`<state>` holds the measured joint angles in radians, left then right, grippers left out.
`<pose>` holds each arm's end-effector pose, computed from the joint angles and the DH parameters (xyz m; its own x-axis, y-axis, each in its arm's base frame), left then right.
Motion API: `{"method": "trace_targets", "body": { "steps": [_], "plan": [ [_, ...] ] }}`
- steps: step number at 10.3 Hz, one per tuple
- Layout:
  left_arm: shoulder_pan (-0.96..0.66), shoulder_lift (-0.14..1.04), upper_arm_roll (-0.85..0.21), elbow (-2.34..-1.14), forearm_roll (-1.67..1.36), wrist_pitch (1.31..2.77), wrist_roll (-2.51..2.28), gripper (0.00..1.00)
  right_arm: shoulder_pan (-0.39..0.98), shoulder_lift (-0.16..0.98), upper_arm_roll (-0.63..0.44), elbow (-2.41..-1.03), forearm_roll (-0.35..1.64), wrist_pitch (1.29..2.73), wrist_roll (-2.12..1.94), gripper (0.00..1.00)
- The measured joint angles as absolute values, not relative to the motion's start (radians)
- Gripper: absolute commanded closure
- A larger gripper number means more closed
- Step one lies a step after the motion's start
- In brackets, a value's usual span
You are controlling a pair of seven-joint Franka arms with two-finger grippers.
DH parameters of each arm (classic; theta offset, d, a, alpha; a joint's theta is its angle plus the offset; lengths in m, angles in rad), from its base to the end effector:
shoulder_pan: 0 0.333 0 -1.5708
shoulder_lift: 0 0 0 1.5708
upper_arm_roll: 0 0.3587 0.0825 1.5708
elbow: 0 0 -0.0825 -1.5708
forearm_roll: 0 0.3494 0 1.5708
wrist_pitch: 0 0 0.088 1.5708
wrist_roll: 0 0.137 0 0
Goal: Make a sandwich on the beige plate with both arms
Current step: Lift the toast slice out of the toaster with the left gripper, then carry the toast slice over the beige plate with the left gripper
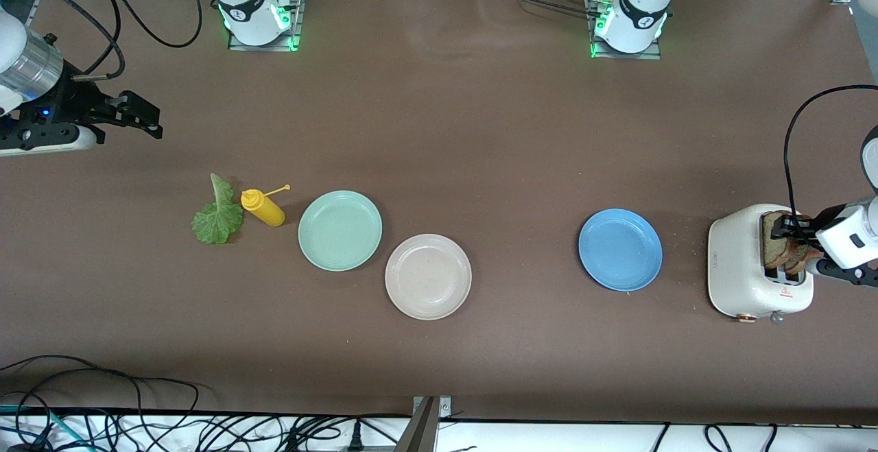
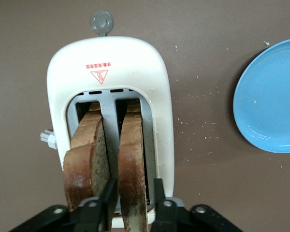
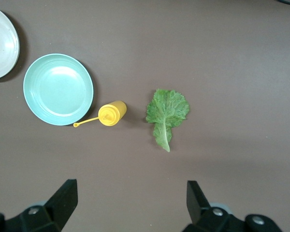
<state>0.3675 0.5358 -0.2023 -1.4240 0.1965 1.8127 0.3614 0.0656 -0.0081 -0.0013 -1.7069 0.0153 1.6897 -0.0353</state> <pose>0.6578 0.1579 0.4002 0.9610 -0.2287 -0.1558 -0.2354 -0.9715 -0.0264 0.5222 0.0355 0.5918 0.9952 0.0976 -0.0086 0.0975 -0.9951 -0.0155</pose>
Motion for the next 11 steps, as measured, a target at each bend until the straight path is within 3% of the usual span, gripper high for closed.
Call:
{"method": "trace_targets", "body": {
  "steps": [1,6,11],
  "plan": [
    [0.367,0.536,-0.202,-1.424,0.197,1.812,0.361,1.0,0.066,-0.008,-0.001,-1.707,0.015,1.69,-0.035,0.0],
    [0.367,0.531,-0.205,-1.403,0.197,1.813,0.361,1.0,0.066,-0.008,-0.001,-1.705,0.015,1.689,-0.035,0.0],
    [0.365,0.414,-0.223,-1.373,0.197,1.803,0.36,1.0,0.066,-0.009,-0.001,-1.698,0.015,1.688,-0.035,0.0]
  ]
}}
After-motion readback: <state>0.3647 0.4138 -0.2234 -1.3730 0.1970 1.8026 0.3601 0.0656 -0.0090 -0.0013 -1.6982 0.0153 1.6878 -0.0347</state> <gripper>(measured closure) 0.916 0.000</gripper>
